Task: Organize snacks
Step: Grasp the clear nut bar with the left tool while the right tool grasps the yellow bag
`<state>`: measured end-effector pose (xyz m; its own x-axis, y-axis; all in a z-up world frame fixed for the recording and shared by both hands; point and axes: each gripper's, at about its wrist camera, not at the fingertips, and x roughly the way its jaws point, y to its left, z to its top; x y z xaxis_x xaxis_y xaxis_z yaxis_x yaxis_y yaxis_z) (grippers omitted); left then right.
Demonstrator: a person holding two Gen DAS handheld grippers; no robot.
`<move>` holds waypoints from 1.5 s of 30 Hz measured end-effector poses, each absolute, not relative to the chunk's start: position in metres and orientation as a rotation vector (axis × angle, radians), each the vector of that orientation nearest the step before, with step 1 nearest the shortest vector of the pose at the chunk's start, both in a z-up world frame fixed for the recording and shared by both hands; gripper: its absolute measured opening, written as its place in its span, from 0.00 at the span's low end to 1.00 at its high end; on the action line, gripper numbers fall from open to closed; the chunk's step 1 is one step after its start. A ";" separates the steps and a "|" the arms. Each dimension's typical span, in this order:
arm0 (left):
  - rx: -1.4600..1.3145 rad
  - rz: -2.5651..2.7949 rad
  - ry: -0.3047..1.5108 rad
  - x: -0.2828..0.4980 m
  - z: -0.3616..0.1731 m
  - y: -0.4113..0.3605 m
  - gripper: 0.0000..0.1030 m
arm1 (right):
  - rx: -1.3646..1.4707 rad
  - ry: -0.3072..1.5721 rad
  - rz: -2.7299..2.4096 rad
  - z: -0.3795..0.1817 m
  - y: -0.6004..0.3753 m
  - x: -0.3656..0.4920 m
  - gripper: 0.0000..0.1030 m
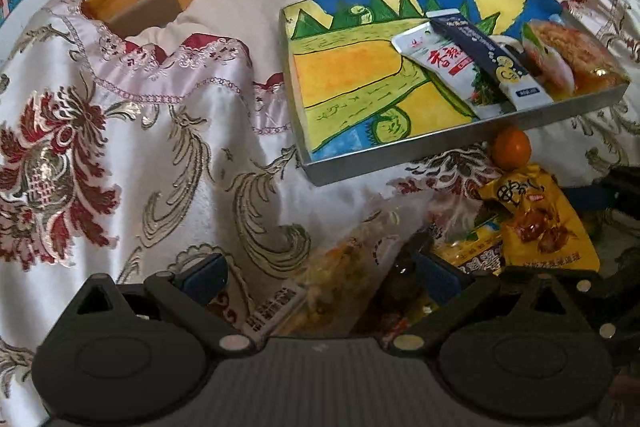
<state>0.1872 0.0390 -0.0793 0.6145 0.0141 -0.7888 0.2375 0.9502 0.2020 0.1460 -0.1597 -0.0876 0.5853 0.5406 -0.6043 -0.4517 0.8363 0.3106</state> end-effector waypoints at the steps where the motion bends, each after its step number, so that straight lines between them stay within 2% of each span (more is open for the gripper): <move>1: 0.290 -0.132 0.911 0.188 -0.079 0.040 0.99 | 0.129 0.747 0.589 -0.087 -0.160 0.145 0.76; 4: 0.226 -0.153 0.955 0.191 -0.079 0.045 0.97 | 0.123 0.750 0.598 -0.086 -0.159 0.143 0.68; 5: 0.207 -0.159 0.968 0.191 -0.080 0.046 0.95 | 0.120 0.747 0.593 -0.086 -0.159 0.141 0.62; 6: 0.186 -0.167 0.982 0.190 -0.080 0.048 0.94 | 0.112 0.742 0.585 -0.085 -0.160 0.140 0.53; 7: 0.171 -0.176 0.992 0.189 -0.081 0.050 0.94 | 0.112 0.739 0.580 -0.084 -0.161 0.140 0.49; 15: 0.196 -0.210 1.009 0.181 -0.079 0.052 0.84 | 0.136 0.733 0.569 -0.077 -0.172 0.138 0.27; 19: 0.214 -0.203 1.027 0.184 -0.077 0.054 0.81 | 0.140 0.729 0.576 -0.076 -0.172 0.136 0.26; 25: 0.237 -0.233 1.083 0.194 -0.079 0.051 0.86 | 0.171 0.758 0.584 -0.082 -0.175 0.144 0.33; 31: 0.103 -0.186 1.145 0.201 -0.080 0.057 0.87 | 0.177 0.758 0.600 -0.082 -0.176 0.145 0.29; 32: 0.077 -0.180 1.158 0.202 -0.079 0.057 0.81 | 0.174 0.755 0.601 -0.081 -0.176 0.145 0.29; 36: 0.030 -0.177 1.207 0.200 -0.079 0.057 0.67 | 0.151 0.735 0.600 -0.077 -0.176 0.141 0.26; 37: 0.016 -0.180 1.214 0.200 -0.080 0.057 0.60 | 0.147 0.729 0.600 -0.075 -0.176 0.140 0.25; 42: -0.085 -0.159 1.232 0.197 -0.078 0.062 0.53 | 0.106 0.696 0.601 -0.069 -0.175 0.134 0.23; 45: -0.110 -0.141 1.206 0.193 -0.075 0.061 0.45 | 0.092 0.689 0.603 -0.067 -0.175 0.131 0.22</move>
